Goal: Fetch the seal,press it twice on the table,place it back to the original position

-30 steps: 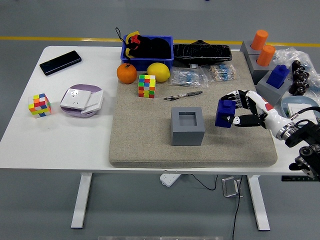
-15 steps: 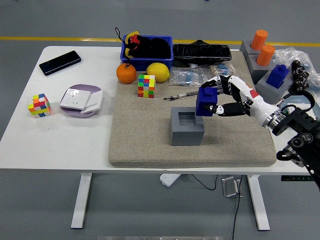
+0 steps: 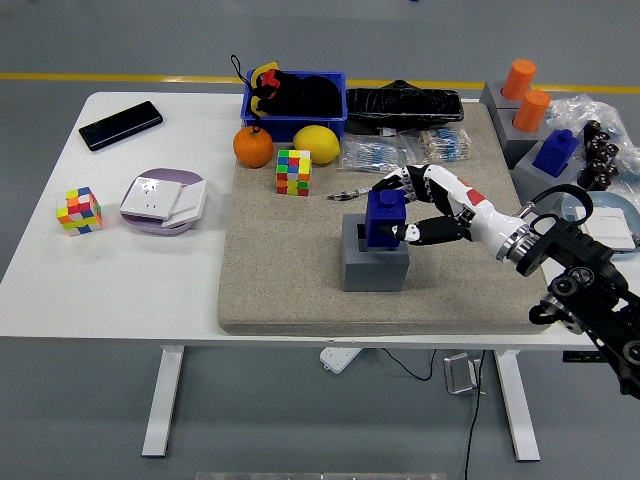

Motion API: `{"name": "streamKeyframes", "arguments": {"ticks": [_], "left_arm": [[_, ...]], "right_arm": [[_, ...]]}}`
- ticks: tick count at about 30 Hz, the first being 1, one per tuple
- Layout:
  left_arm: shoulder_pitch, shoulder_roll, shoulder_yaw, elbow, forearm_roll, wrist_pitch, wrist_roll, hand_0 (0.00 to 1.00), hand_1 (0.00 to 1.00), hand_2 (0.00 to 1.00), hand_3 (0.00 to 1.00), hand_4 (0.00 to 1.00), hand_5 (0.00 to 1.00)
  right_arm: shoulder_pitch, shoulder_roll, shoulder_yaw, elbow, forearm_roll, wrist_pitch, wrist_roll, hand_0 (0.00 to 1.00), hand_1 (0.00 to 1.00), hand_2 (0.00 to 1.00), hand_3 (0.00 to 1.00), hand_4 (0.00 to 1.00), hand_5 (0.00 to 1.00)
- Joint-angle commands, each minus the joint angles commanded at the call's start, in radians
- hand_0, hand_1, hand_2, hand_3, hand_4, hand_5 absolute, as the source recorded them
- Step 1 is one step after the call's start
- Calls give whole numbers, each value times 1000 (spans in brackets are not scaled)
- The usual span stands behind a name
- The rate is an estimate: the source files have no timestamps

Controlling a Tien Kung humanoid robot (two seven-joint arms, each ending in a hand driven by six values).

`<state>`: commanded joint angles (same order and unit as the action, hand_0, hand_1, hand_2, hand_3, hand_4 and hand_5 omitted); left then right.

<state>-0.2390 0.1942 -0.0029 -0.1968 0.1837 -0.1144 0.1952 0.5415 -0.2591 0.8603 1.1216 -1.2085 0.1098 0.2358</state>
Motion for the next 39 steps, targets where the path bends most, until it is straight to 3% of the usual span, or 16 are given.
{"name": "streamKeyframes", "arguments": {"ticks": [39], "left_arm": [[-3, 2, 3, 0, 2, 0, 1, 725, 696, 682, 750, 697, 250]], "right_arm": [[61, 13, -74, -59, 15, -2, 13, 589, 449, 452, 487, 723, 2]]}}
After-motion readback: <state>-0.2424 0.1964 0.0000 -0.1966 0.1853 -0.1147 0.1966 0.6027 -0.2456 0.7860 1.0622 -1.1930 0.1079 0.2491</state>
